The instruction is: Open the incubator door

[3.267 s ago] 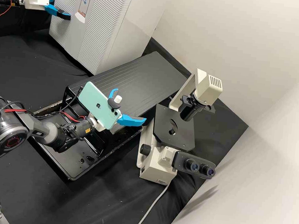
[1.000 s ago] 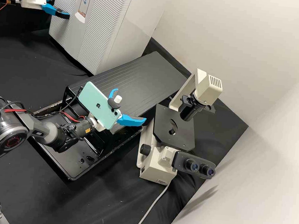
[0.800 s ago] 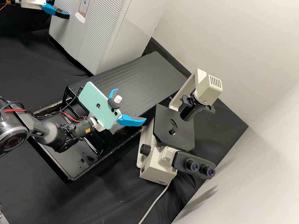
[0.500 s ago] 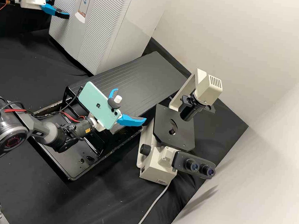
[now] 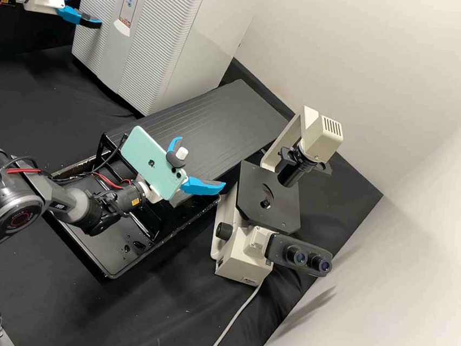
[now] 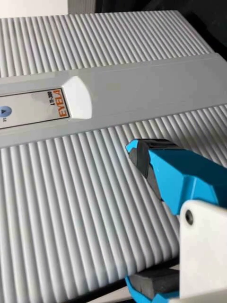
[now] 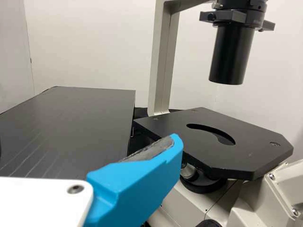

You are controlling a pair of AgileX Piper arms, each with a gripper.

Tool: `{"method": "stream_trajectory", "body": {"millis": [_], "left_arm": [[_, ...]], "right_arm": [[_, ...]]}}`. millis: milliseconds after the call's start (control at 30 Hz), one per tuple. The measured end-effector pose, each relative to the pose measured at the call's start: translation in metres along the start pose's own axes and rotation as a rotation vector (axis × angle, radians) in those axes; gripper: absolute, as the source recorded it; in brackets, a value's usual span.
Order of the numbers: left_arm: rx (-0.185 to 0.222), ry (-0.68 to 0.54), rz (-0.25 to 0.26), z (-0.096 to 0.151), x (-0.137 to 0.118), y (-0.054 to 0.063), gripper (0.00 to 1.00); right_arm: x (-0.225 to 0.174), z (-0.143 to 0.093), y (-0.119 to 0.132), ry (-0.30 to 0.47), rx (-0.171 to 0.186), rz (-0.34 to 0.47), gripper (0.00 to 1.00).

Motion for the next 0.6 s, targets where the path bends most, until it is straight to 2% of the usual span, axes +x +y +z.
{"method": "stream_trajectory", "body": {"millis": [600], "left_arm": [[0.008,0.003,-0.005,0.0026,-0.0031,-0.0008,0.00]], "right_arm": [[0.0000,0.0000,0.0000,0.000,0.000,0.000,1.00]]}}
